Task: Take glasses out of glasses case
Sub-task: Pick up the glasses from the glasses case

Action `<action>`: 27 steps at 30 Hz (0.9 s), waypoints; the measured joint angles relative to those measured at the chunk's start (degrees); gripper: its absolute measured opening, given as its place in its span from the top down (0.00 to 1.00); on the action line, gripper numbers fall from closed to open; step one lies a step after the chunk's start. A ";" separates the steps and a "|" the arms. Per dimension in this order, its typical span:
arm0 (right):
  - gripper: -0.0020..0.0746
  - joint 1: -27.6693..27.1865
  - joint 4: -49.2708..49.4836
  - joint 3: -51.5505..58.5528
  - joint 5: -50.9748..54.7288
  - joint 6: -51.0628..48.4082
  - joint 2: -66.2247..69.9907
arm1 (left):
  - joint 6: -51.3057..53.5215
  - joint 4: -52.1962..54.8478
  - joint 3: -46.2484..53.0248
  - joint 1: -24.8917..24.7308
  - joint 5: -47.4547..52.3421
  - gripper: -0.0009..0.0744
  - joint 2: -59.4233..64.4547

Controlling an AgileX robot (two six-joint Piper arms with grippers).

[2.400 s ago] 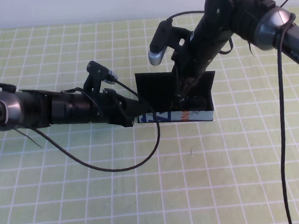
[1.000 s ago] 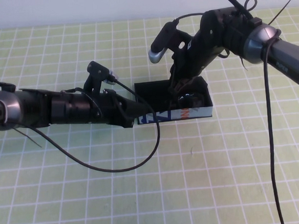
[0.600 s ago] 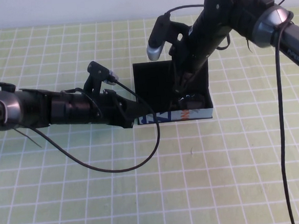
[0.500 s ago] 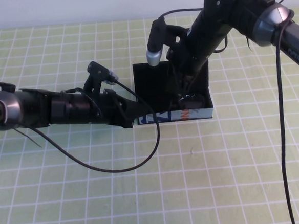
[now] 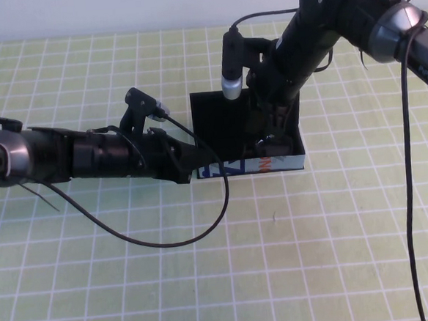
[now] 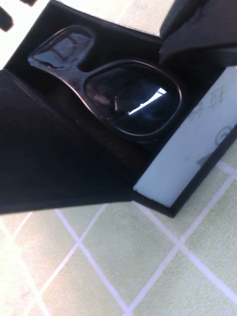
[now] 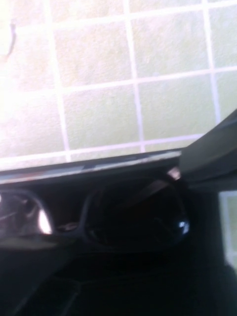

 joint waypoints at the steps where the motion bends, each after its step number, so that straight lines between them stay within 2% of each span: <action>1: 0.85 0.00 0.46 0.00 0.00 -0.51 0.00 | 0.00 0.00 0.00 0.00 0.00 0.99 0.00; 13: 0.76 0.00 1.94 0.00 0.00 -2.34 0.76 | 0.00 0.00 0.00 0.00 0.00 0.99 0.00; 20: 0.59 0.00 0.40 0.00 0.00 -2.34 2.21 | 0.00 0.00 0.00 0.00 0.00 0.99 0.00; 27: 0.56 0.00 0.30 0.00 0.00 -1.95 2.74 | 0.00 0.00 0.00 0.00 0.00 0.99 0.00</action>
